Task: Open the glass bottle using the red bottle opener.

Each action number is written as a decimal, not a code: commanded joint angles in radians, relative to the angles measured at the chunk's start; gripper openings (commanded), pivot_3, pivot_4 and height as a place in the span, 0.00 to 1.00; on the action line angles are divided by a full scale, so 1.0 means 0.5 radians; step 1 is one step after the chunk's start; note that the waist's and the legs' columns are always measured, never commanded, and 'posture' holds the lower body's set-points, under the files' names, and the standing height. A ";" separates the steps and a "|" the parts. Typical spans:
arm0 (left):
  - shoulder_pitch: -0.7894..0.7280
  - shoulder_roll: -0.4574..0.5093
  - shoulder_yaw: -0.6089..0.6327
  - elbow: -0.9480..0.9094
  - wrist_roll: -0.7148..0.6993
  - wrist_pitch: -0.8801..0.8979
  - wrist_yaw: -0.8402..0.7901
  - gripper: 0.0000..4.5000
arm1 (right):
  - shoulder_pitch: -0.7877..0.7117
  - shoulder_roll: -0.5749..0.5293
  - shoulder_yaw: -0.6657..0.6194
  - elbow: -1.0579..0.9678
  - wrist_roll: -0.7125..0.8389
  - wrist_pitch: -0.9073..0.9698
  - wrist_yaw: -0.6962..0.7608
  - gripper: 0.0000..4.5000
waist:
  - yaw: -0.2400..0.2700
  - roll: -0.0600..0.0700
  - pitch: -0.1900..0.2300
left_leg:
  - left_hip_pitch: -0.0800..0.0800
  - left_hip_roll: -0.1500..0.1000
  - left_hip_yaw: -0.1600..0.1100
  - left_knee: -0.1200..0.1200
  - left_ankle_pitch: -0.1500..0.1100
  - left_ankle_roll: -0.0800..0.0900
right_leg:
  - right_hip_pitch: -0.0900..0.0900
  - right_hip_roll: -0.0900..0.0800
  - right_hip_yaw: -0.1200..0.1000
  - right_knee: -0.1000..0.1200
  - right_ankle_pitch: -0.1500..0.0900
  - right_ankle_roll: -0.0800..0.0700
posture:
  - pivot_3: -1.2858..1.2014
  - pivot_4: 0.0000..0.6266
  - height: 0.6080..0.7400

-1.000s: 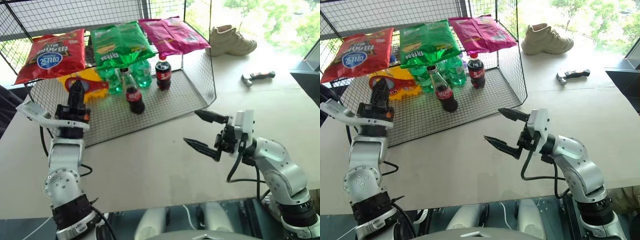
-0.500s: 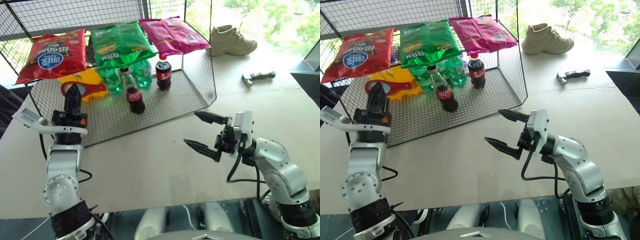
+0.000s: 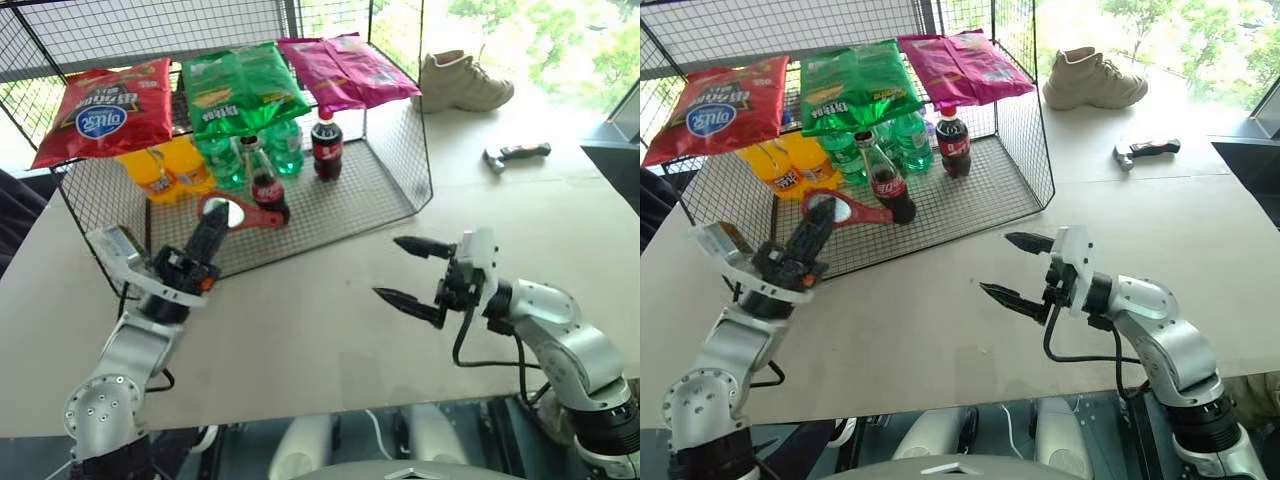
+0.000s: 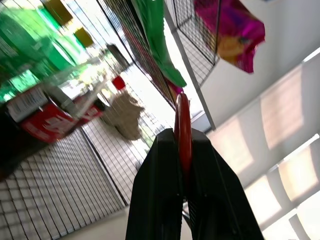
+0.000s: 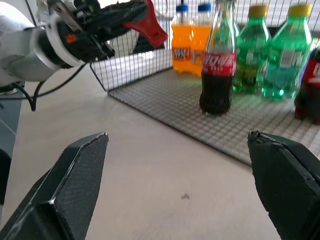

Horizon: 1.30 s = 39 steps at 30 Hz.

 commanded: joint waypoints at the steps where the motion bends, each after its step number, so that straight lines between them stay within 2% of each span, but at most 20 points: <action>1: -0.016 0.077 -0.094 -0.084 0.008 0.100 -0.144 0.01 | -0.108 -0.018 0.063 -0.098 0.062 0.171 -0.022 1.00 | 0.000 0.000 0.000 | 0.000 0.000 0.000 0.000 0.000 0.000 | 0.000 0.000 0.000 0.000 0.000 0.000 | 0.52 0.24 1.00; 5: -0.143 0.156 -0.334 -0.005 0.199 0.214 -0.332 0.01 | -0.380 -0.079 0.246 0.008 0.072 0.549 0.019 1.00 | -0.005 0.000 0.000 | 0.000 0.000 0.002 0.000 0.000 0.001 | 0.000 0.000 0.002 0.000 -0.001 -0.002 | 0.52 0.24 1.00; 11: -0.354 0.180 -0.512 0.155 0.389 0.281 -0.546 0.01 | -0.623 0.023 0.320 0.187 0.286 0.884 0.137 1.00 | -0.002 0.000 0.000 | -0.001 0.000 -0.002 -0.001 0.001 0.000 | 0.000 0.002 -0.001 0.000 0.000 -0.001 | 0.52 0.24 1.00; 19: -0.409 0.191 -0.554 0.257 0.544 0.335 -0.728 0.01 | -0.776 0.111 0.219 0.213 0.593 1.207 0.169 1.00 | -0.018 0.000 0.001 | -0.007 0.000 -0.003 -0.002 0.001 -0.001 | -0.004 -0.001 -0.002 -0.004 0.002 0.003 | 0.52 0.24 1.00; 26: -0.385 0.167 -0.552 0.253 0.631 0.342 -0.773 0.01 | -0.796 0.091 0.177 0.188 0.712 1.320 0.163 1.00 | -0.026 0.000 0.001 | -0.007 0.000 -0.004 -0.002 0.000 0.001 | -0.004 -0.002 -0.003 -0.004 0.003 0.004 | 0.52 0.24 1.00; 29: -0.390 0.153 -0.566 0.261 0.680 0.332 -0.795 0.00 | -0.801 0.072 0.175 0.180 0.743 1.359 0.177 0.81 | -0.031 0.000 0.001 | -0.007 0.000 -0.004 -0.002 0.000 0.002 | -0.004 -0.002 -0.003 -0.004 0.003 0.004 | 0.52 0.24 1.00; 31: -0.394 0.145 -0.582 0.268 0.717 0.322 -0.817 0.00 | -0.809 0.063 0.180 0.179 0.759 1.391 0.181 0.62 | -0.034 0.000 0.001 | -0.007 0.000 -0.004 -0.002 0.000 0.001 | -0.004 -0.002 -0.003 -0.004 0.003 0.004 | 0.52 0.24 1.00; 32: -0.397 0.138 -0.590 0.271 0.736 0.313 -0.825 0.00 | -0.813 0.055 0.188 0.178 0.763 1.411 0.188 0.59 | -0.036 0.000 0.001 | -0.007 0.000 -0.004 -0.002 0.000 0.000 | -0.004 -0.002 -0.003 -0.004 0.003 0.004 | 0.52 0.24 1.00; 35: -0.402 0.122 -0.602 0.279 0.770 0.298 -0.843 0.00 | -0.821 0.039 0.204 0.175 0.768 1.450 0.200 0.26 | -0.038 0.000 0.001 | -0.008 0.000 -0.004 -0.002 0.001 0.000 | -0.005 -0.002 -0.003 -0.004 0.003 0.004 | 0.52 0.24 1.00; 38: -0.401 0.108 -0.612 0.279 0.795 0.289 -0.858 0.00 | -0.821 0.029 0.216 0.176 0.767 1.475 0.205 0.02 | -0.042 0.000 0.001 | -0.008 0.000 -0.005 -0.002 0.000 0.001 | -0.005 -0.002 -0.003 -0.004 0.003 0.004 | 0.52 0.24 1.00; 39: -0.397 0.105 -0.615 0.275 0.805 0.288 -0.866 0.00 | -0.820 0.030 0.217 0.178 0.771 1.486 0.204 0.02 | -0.042 0.001 0.001 | -0.008 0.000 -0.005 -0.002 0.000 0.002 | -0.005 -0.002 -0.004 -0.004 0.003 0.004 | 0.52 0.24 1.00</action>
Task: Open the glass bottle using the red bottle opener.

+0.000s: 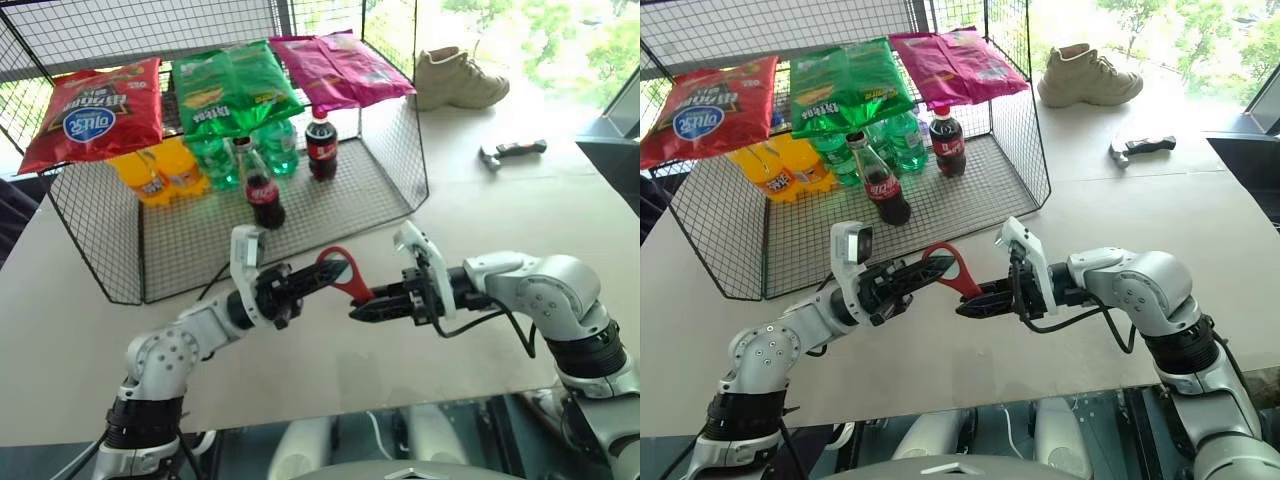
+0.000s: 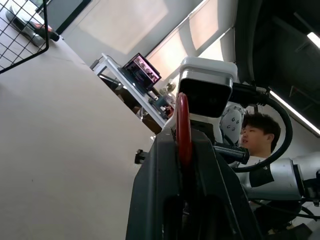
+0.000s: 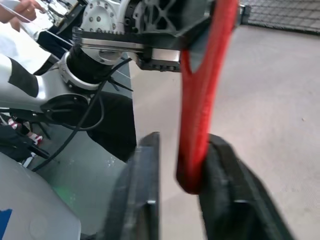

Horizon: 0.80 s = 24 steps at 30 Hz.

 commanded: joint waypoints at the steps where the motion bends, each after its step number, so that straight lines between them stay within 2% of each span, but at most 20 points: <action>1: 0.000 -0.005 0.025 0.028 0.113 -0.059 0.046 0.00 | -0.045 0.027 0.017 -0.108 0.111 0.033 0.063 0.02 | -0.001 0.000 0.000 | 0.000 0.000 0.000 0.000 0.000 0.000 | 0.000 0.000 0.000 0.000 0.000 0.000 | 0.52 0.24 1.00; 9: -0.005 -0.023 0.031 0.017 0.183 -0.083 0.017 0.00 | -0.027 0.055 -0.019 -0.070 0.108 0.054 0.031 0.02 | -0.001 0.000 0.000 | 0.000 0.000 0.000 0.000 -0.002 0.003 | 0.000 0.000 0.000 0.000 0.000 0.000 | 0.52 0.24 1.00; 10: -0.010 -0.023 0.038 0.015 0.184 -0.085 0.017 0.15 | -0.021 0.054 -0.029 -0.066 0.101 0.051 0.025 0.00 | -0.001 0.000 0.000 | 0.000 0.000 0.000 0.000 -0.002 0.003 | 0.000 0.000 0.000 0.000 0.000 0.000 | 0.52 0.24 1.00; 11: -0.012 -0.021 0.044 0.010 0.182 -0.083 0.018 0.21 | -0.013 0.051 -0.040 -0.063 0.095 0.051 0.017 0.00 | -0.001 0.000 0.000 | 0.000 0.000 0.000 0.000 -0.002 0.003 | 0.000 0.000 0.000 0.000 0.000 0.000 | 0.52 0.24 1.00; 13: -0.010 -0.021 0.064 -0.006 0.189 -0.094 0.031 0.40 | 0.008 0.039 -0.066 -0.059 0.088 0.045 0.009 0.00 | -0.001 0.000 0.000 | 0.000 0.000 0.000 0.000 -0.002 0.003 | 0.000 0.000 0.000 0.000 0.000 0.000 | 0.52 0.24 1.00; 18: 0.048 -0.001 0.161 -0.101 0.223 -0.165 0.103 0.96 | 0.142 -0.019 -0.199 -0.083 0.067 0.015 -0.072 0.00 | 0.001 0.000 0.000 | -0.002 0.000 -0.001 0.000 -0.002 0.003 | -0.002 -0.001 -0.001 -0.001 0.000 0.000 | 0.52 0.24 1.00; 22: 0.226 0.045 0.237 -0.278 0.317 -0.263 0.140 0.98 | 0.353 -0.082 -0.351 -0.159 0.007 -0.077 -0.204 0.00 | 0.002 0.000 0.000 | -0.010 0.000 -0.001 0.000 0.001 -0.002 | -0.010 -0.003 0.000 -0.001 0.000 0.000 | 0.52 0.24 1.00; 24: 0.309 0.025 0.247 -0.349 0.472 -0.410 0.187 0.98 | 0.461 -0.118 -0.394 -0.211 -0.038 -0.154 -0.243 0.00 | 0.006 0.000 0.000 | -0.018 -0.001 0.000 0.000 0.001 -0.003 | -0.018 -0.003 0.001 -0.001 0.001 0.000 | 0.52 0.24 1.00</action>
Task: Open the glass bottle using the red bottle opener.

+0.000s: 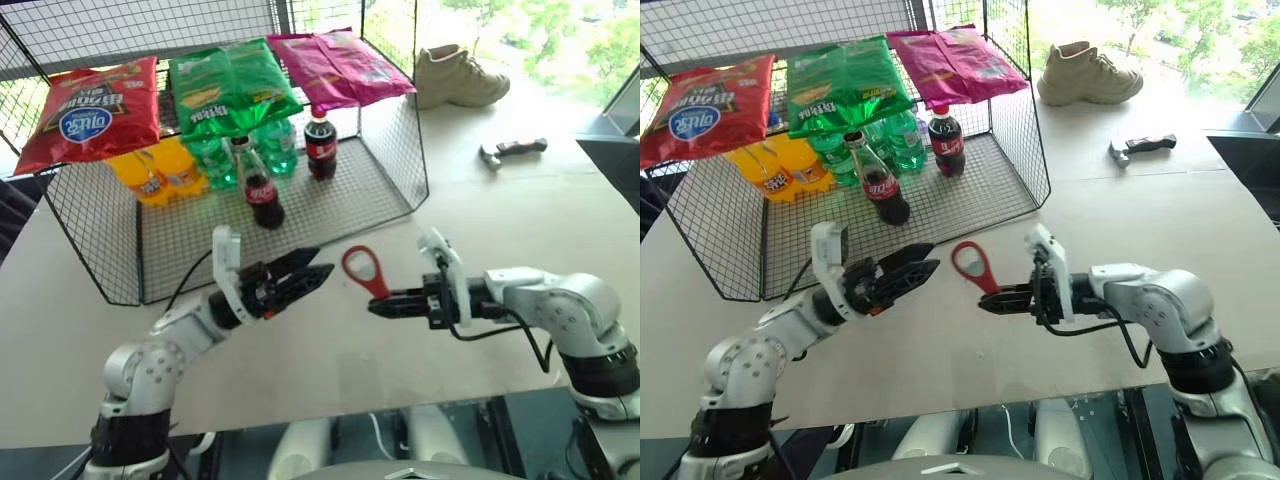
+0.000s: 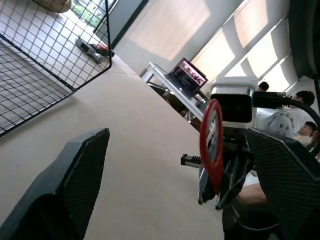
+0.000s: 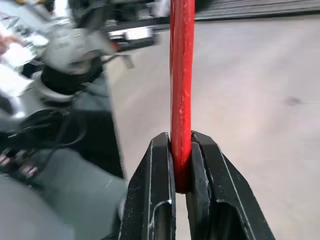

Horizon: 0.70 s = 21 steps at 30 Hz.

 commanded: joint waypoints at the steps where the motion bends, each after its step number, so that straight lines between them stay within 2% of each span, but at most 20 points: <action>1: 0.114 -0.028 0.059 -0.203 0.241 -0.272 0.082 0.98 | 0.144 -0.043 -0.131 -0.168 -0.055 -0.163 -0.085 0.00 | 0.006 0.000 0.000 | -0.001 0.000 0.000 0.000 0.000 0.000 | -0.002 -0.001 0.000 0.000 0.000 0.000 | 0.52 0.24 1.00; 5: 0.173 -0.119 0.034 -0.200 0.743 -0.720 0.270 0.98 | 0.262 0.026 -0.228 -0.229 -0.144 -0.329 -0.268 0.00 | 0.018 0.000 0.000 | -0.001 0.001 0.001 0.000 0.000 0.000 | -0.002 -0.006 0.001 0.000 0.000 0.000 | 0.52 0.24 1.00; 9: 0.101 -0.279 0.041 -0.040 1.210 -1.105 0.617 0.98 | 0.254 0.134 -0.206 -0.239 -0.395 -0.617 -0.475 0.00 | 0.041 -0.001 0.000 | 0.000 0.001 0.005 0.001 0.000 0.001 | -0.001 -0.002 0.002 0.000 0.001 0.000 | 0.52 0.24 1.00; 13: -0.056 -0.319 0.089 0.197 1.421 -1.287 0.804 0.98 | 0.197 0.245 -0.142 -0.159 -0.636 -0.893 -0.596 0.00 | 0.048 -0.001 0.000 | 0.000 0.001 0.003 0.003 0.001 -0.001 | -0.001 0.003 0.000 0.002 0.002 -0.001 | 0.52 0.24 1.00; 21: -0.419 -0.293 -0.032 0.716 1.736 -1.565 0.885 0.98 | 0.168 0.305 -0.077 -0.149 -0.858 -1.174 -0.628 0.00 | 0.044 -0.001 -0.001 | -0.002 -0.001 0.000 0.003 0.002 -0.002 | -0.002 0.004 -0.003 0.003 0.002 -0.001 | 0.52 0.24 1.00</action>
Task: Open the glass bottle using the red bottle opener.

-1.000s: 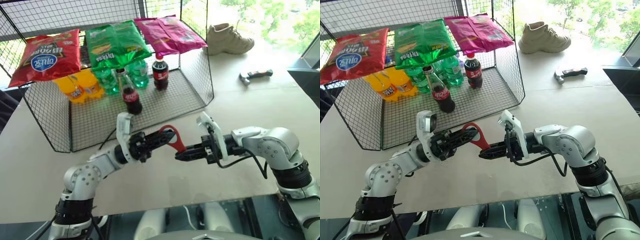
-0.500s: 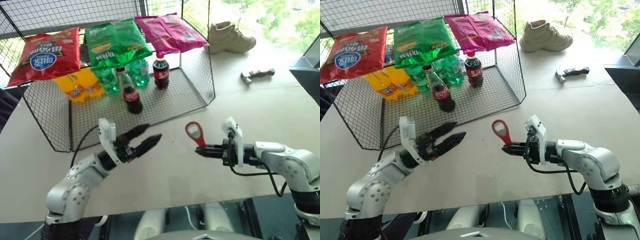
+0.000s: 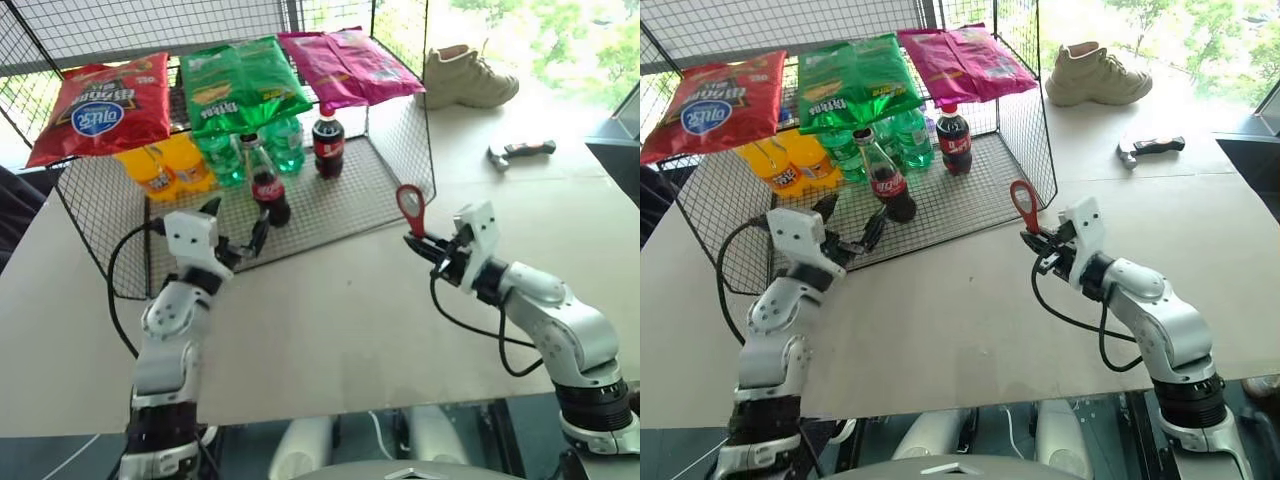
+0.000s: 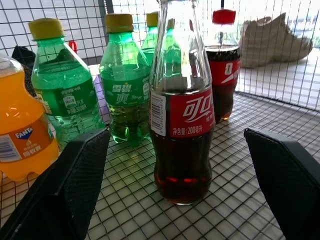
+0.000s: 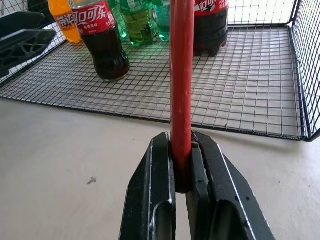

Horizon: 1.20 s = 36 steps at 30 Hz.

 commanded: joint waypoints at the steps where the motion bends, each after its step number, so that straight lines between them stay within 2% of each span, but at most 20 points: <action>1: -0.132 -0.012 -0.038 0.150 0.073 -0.147 0.031 0.98 | -0.057 0.013 -0.004 -0.077 -0.090 -0.158 -0.032 0.00 | -0.002 0.000 0.000 | 0.000 0.000 0.001 0.000 0.000 0.000 | 0.000 0.000 0.001 0.000 0.000 0.000 | 0.52 0.24 1.00; 13: -0.541 -0.087 -0.062 0.681 0.053 -0.318 0.002 0.98 | -0.028 0.140 0.143 -0.162 -0.199 -0.207 -0.105 0.00 | -0.005 0.000 0.000 | 0.001 0.000 0.000 0.002 0.000 0.000 | 0.000 0.000 0.001 0.004 0.000 0.000 | 0.52 0.24 1.00; 20: -0.838 -0.116 -0.067 1.122 0.050 -0.397 -0.036 0.98 | -0.046 0.166 0.163 -0.141 -0.239 -0.224 -0.096 0.00 | -0.005 -0.001 -0.001 | 0.000 -0.003 -0.002 0.006 0.000 0.000 | 0.000 0.000 -0.002 0.006 0.000 0.000 | 0.52 0.24 1.00; 24: -0.906 -0.124 -0.057 1.239 0.021 -0.467 -0.084 0.98 | -0.050 0.167 0.162 -0.129 -0.254 -0.237 -0.086 0.00 | -0.014 -0.001 -0.001 | 0.000 -0.004 -0.002 0.006 0.000 0.000 | 0.000 0.000 -0.001 0.006 0.000 0.001 | 0.52 0.24 1.00; 27: -0.902 -0.115 -0.062 1.248 0.008 -0.484 -0.132 0.71 | -0.050 0.175 0.162 -0.122 -0.263 -0.249 -0.089 0.00 | -0.018 -0.001 -0.001 | 0.000 -0.004 -0.002 0.006 0.000 0.000 | 0.000 0.000 -0.001 0.006 0.000 0.000 | 0.52 0.24 1.00; 29: -0.880 -0.100 -0.072 1.237 0.033 -0.482 -0.122 0.61 | -0.047 0.182 0.160 -0.121 -0.269 -0.254 -0.090 0.00 | -0.019 -0.001 -0.001 | 0.000 -0.003 -0.002 0.006 0.000 0.000 | 0.000 0.000 -0.001 0.007 0.000 0.000 | 0.52 0.24 1.00; 33: -0.814 -0.089 -0.088 1.150 0.023 -0.460 -0.159 0.61 | -0.046 0.193 0.152 -0.119 -0.279 -0.259 -0.093 0.00 | -0.027 -0.001 -0.001 | 0.000 -0.004 -0.002 0.008 0.000 0.000 | 0.000 0.000 -0.001 0.008 0.000 0.001 | 0.52 0.24 1.00; 36: -0.737 -0.096 -0.133 0.943 -0.057 -0.374 -0.287 0.61 | -0.054 0.192 0.127 -0.101 -0.291 -0.281 -0.098 0.00 | -0.043 -0.001 -0.001 | 0.000 -0.003 -0.002 0.008 0.000 0.000 | 0.000 0.000 -0.001 0.008 0.000 0.001 | 0.52 0.24 1.00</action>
